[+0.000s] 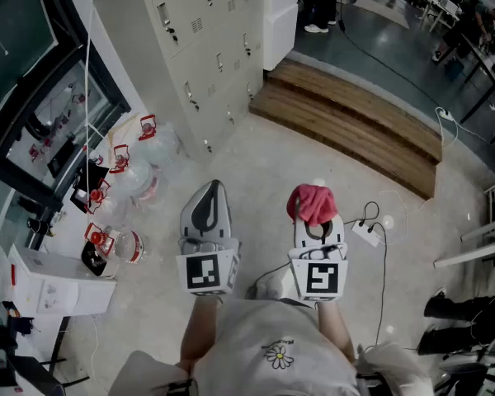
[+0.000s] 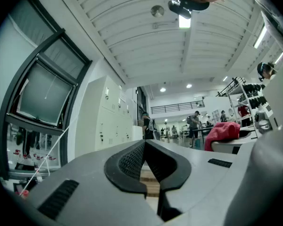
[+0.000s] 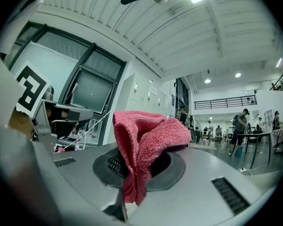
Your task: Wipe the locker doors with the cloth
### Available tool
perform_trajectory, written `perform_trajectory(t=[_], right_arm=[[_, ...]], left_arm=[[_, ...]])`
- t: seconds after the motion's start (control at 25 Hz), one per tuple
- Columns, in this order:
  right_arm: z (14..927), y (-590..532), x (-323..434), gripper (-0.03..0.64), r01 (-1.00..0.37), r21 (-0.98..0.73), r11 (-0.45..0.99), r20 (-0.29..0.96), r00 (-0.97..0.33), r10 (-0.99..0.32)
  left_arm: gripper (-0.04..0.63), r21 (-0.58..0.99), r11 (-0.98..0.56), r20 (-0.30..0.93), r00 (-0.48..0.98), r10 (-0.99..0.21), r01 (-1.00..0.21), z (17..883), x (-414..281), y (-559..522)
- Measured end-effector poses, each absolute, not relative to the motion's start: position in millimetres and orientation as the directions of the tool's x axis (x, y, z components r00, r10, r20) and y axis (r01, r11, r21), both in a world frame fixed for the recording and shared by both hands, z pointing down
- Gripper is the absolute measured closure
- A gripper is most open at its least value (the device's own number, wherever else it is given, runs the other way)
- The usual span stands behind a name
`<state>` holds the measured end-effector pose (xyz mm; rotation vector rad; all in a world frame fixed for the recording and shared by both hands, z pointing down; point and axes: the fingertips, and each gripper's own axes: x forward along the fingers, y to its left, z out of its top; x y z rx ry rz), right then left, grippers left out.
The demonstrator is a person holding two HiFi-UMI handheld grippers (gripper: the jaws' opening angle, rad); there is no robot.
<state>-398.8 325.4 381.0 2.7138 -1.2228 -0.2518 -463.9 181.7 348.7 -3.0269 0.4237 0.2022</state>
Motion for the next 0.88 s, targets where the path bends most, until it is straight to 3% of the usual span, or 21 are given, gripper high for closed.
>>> perform_trajectory(t=[0.64,0.88], right_arm=[[402.3,357.1,-323.5,0.586,-0.737,0.115,-0.666,-0.064,0.663,-0.746],[390.0,345.7,-319.1,0.586,-0.75,0.181,-0.637,-0.118,0.626,-0.771]], left_arm=[[0.578,-0.202,-0.952,-0.126,0.97,-0.209,-0.231,346.8,-395.2,220.5],[0.58,-0.124,-0.957,-0.201,0.951,-0.233,-0.261,334.6,-387.5,214.6]])
